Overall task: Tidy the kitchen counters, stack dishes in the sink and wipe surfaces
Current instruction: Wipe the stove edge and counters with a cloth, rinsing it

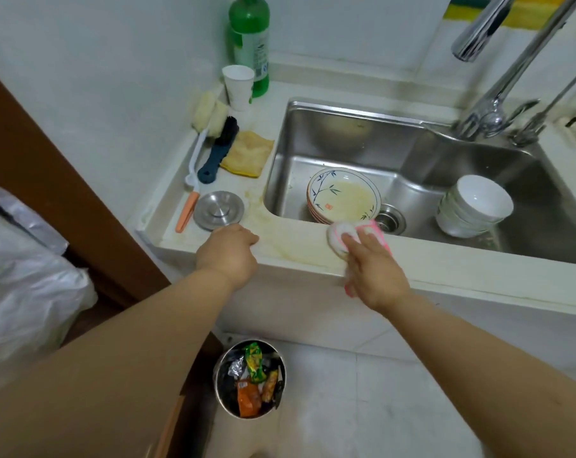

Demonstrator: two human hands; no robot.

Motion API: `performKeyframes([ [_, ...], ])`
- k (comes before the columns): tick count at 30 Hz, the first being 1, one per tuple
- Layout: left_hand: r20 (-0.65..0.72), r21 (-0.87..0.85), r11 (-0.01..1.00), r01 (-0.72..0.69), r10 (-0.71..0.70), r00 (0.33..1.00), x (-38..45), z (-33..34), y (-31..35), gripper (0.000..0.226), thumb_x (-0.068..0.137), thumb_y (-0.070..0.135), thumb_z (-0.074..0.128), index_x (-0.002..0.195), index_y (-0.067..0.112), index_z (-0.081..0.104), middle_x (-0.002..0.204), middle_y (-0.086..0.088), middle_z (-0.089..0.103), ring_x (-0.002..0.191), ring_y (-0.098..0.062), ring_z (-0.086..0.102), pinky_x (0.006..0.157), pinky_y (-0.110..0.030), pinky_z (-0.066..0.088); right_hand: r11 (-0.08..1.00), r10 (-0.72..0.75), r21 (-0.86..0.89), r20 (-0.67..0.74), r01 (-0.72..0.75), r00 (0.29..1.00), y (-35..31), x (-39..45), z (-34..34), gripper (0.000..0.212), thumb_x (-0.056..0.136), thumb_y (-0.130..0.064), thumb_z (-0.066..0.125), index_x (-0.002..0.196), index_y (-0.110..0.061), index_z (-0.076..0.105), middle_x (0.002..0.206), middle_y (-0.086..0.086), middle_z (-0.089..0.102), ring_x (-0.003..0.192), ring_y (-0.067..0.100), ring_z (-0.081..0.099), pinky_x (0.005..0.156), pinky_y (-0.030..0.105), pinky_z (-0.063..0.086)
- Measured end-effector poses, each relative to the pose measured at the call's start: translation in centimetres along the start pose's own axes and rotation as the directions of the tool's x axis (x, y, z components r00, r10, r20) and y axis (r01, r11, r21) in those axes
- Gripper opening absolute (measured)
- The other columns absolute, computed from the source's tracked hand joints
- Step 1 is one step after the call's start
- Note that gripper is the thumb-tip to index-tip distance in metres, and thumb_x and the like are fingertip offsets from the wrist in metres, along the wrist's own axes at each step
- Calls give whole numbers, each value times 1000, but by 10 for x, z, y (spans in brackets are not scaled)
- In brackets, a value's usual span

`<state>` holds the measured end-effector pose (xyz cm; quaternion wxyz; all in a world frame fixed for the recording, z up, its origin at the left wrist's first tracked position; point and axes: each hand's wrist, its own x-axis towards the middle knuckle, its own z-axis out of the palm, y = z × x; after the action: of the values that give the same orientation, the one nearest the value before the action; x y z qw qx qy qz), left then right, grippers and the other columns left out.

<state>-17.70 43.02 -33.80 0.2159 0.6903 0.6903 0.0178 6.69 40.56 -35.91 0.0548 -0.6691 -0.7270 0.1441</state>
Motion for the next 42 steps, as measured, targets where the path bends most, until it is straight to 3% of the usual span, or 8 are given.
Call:
performKeyframes([
  [3, 25, 23, 1000, -18, 18, 1000, 0, -1, 0, 54, 92, 11, 44, 143, 27, 40, 150, 3, 31, 140, -21, 27, 111, -36, 32, 957, 278, -69, -67, -283, 958, 11, 11, -5, 61, 84, -14, 53, 141, -13, 34, 144, 16, 34, 133, 34, 30, 107, 36, 30],
  [12, 0, 35, 998, -50, 50, 999, -3, 2, -5, 59, 89, 8, 49, 144, 26, 39, 154, 4, 30, 142, -20, 24, 115, -32, 22, 952, -285, 141, 84, 272, 955, -69, 13, 25, 65, 78, -11, 69, 139, -16, 47, 147, 10, 36, 127, 29, 42, 104, 37, 37],
  [15, 7, 18, 999, -42, 41, 999, -3, 3, -3, 58, 91, 7, 46, 146, 25, 37, 155, 5, 26, 143, -20, 21, 117, -31, 18, 931, 19, 362, 81, -47, 997, -8, -15, -9, 45, 86, -1, 56, 130, -12, 56, 134, 9, 45, 102, 19, 64, 75, 30, 55],
  [19, 20, 15, 999, -48, 48, 999, -5, 4, -2, 58, 93, 8, 45, 147, 23, 34, 156, 3, 23, 144, -21, 18, 117, -30, 15, 952, 286, 113, 8, -285, 958, 13, -8, -16, 48, 83, -5, 47, 130, -13, 56, 135, 14, 46, 117, 37, 48, 96, 44, 45],
  [28, 18, 107, 993, -51, 50, 999, -5, 6, 1, 61, 89, 11, 51, 147, 21, 35, 155, -1, 25, 142, -24, 22, 117, -31, 19, 960, -260, 119, 36, 254, 965, -65, 0, 19, 50, 78, -5, 60, 128, -15, 58, 136, 7, 50, 123, 27, 41, 95, 27, 30],
  [34, 47, 111, 993, -45, 40, 998, -9, 4, 4, 59, 92, 12, 47, 148, 22, 33, 156, -1, 23, 142, -25, 21, 118, -33, 19, 965, 84, 249, 9, -84, 996, 3, -48, -23, 39, 81, 3, 51, 110, -16, 69, 91, 12, 64, 95, 35, 60, 74, 34, 49],
  [38, 73, 132, 991, -30, 20, 997, -9, -2, 10, 58, 92, 11, 45, 148, 20, 33, 156, -3, 23, 141, -27, 25, 116, -34, 23, 581, 244, 786, 82, -213, 966, -7, -29, -59, 22, 93, -7, 49, 104, -14, 66, 64, -3, 56, 44, 2, 54, 40, 15, 39],
  [42, 74, 138, 990, -8, -2, 997, -13, -2, 17, 58, 91, 13, 47, 147, 18, 34, 154, -5, 24, 141, -27, 23, 114, -33, 24, 809, 317, 489, 106, -327, 943, 12, 0, -57, 35, 85, -35, 54, 119, -25, 54, 99, 2, 63, 90, 20, 61, 73, 28, 47],
])
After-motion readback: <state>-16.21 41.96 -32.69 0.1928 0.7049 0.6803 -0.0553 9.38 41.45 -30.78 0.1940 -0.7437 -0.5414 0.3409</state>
